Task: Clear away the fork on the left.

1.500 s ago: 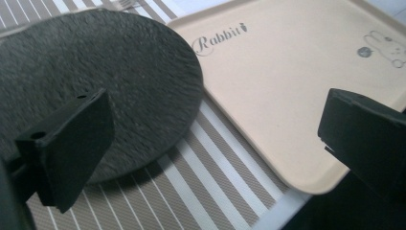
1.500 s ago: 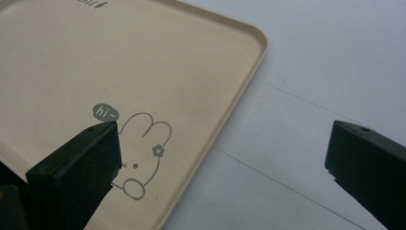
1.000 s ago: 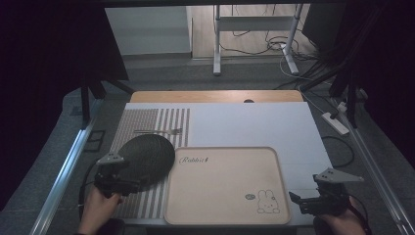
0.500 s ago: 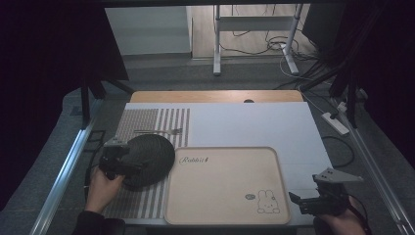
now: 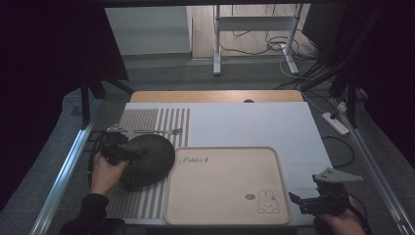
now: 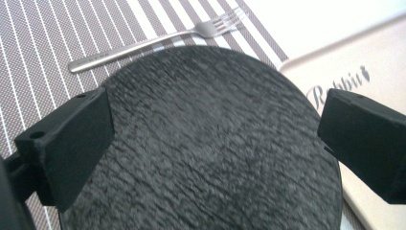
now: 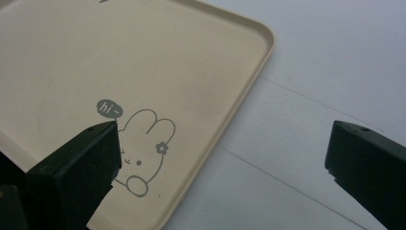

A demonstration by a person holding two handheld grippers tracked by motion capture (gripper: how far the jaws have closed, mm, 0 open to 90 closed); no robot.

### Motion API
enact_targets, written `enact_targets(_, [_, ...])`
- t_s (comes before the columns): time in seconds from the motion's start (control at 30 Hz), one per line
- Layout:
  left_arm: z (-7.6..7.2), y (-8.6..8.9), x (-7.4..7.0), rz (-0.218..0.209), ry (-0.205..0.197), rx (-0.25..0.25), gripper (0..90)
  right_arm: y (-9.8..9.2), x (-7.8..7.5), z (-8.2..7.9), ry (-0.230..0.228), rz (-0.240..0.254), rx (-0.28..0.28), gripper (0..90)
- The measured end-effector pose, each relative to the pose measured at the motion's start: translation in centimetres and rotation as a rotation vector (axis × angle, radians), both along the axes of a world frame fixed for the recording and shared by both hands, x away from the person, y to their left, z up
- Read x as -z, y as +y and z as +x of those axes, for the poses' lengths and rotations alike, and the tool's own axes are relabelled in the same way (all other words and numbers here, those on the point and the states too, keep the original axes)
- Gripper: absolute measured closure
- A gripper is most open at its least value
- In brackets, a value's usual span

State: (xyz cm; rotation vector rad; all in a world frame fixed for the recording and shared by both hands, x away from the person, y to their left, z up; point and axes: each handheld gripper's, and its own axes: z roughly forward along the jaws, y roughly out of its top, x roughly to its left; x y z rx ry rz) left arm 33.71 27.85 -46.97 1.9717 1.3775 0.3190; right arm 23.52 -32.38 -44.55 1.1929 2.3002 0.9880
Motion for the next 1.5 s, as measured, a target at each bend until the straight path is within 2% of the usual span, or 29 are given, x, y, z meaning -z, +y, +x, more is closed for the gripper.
enact_targets(0.03, [0.6, 0.1, 0.1, -0.002, 0.008, -0.005, 0.0, 0.0, 0.0, 0.0, 0.001, 0.001, -0.001, 0.0])
enact_targets(0.1, [0.9, 0.2, 0.1, -0.001, 0.012, -0.004, 0.0, 0.0, 0.0, 0.0, 0.002, 0.002, -0.002, 0.0])
enact_targets(0.17, [1.8, 0.5, 0.4, 0.017, 0.020, -0.023, 0.0, 0.0, 0.0, 0.0, 0.002, 0.002, -0.002, 0.0])
enact_targets(0.33, [3.0, 1.1, 0.7, 0.012, 0.022, -0.049, 0.0, 0.0, 0.0, 0.0, 0.004, 0.002, -0.003, 0.0])
enact_targets(0.43, [4.1, 1.4, 1.2, 0.037, 0.023, -0.068, 0.0, 0.0, 0.0, 0.1, 0.006, -0.001, -0.002, 0.0])
enact_targets(0.67, [6.0, 1.8, 1.9, 0.053, 0.039, -0.070, 0.1, 0.0, 0.0, 0.1, 0.010, 0.000, -0.002, 0.0])
enact_targets(0.83, [7.4, 2.4, 2.4, 0.073, 0.057, -0.080, 5.7, 0.0, 0.1, 0.1, 0.011, 0.000, -0.002, 0.0])
enact_targets(0.93, [8.2, 2.8, 2.7, 0.076, 0.062, -0.094, 13.9, 0.0, 0.1, 0.2, 0.013, 0.002, -0.002, 0.0])
enact_targets(1.03, [9.2, 3.3, 2.9, 0.074, 0.074, -0.107, 28.3, 0.0, 0.1, 0.2, 0.013, 0.001, -0.001, 0.0])
enact_targets(1.07, [9.2, 3.3, 2.9, 0.074, 0.074, -0.107, 35.4, 0.0, 0.1, 0.2, 0.013, 0.001, -0.001, 0.0])
enact_targets(1.13, [10.1, 3.5, 3.4, 0.082, 0.106, -0.113, 49.7, 0.0, 0.1, 0.2, 0.015, 0.001, 0.000, 0.0])
enact_targets(1.17, [10.1, 3.5, 3.4, 0.082, 0.106, -0.113, 58.5, 0.0, 0.1, 0.2, 0.015, 0.001, 0.000, 0.0])
enact_targets(1.2, [10.4, 3.6, 3.6, 0.089, 0.115, -0.109, 58.5, 0.0, 0.1, 0.2, 0.015, 0.001, 0.001, 0.0])
enact_targets(1.23, [11.1, 3.6, 4.1, 0.104, 0.138, -0.101, 73.4, 0.0, 0.1, 0.2, 0.014, 0.000, 0.000, 0.0])
enact_targets(1.27, [11.1, 3.6, 4.1, 0.104, 0.138, -0.101, 79.8, 0.0, 0.1, 0.2, 0.014, 0.000, 0.000, 0.0])
enact_targets(1.3, [11.6, 3.5, 4.4, 0.152, 0.150, -0.100, 84.2, 0.0, 0.1, 0.2, 0.014, 0.000, 0.000, 0.0])
enact_targets(1.37, [12.0, 3.4, 4.7, 0.173, 0.147, -0.107, 88.4, 0.0, 0.1, 0.2, 0.016, -0.003, 0.000, 0.0])
enact_targets(1.5, [12.9, 3.6, 5.1, 0.178, 0.143, -0.132, 89.1, 0.0, 0.1, 0.2, 0.018, -0.002, -0.002, 0.0])
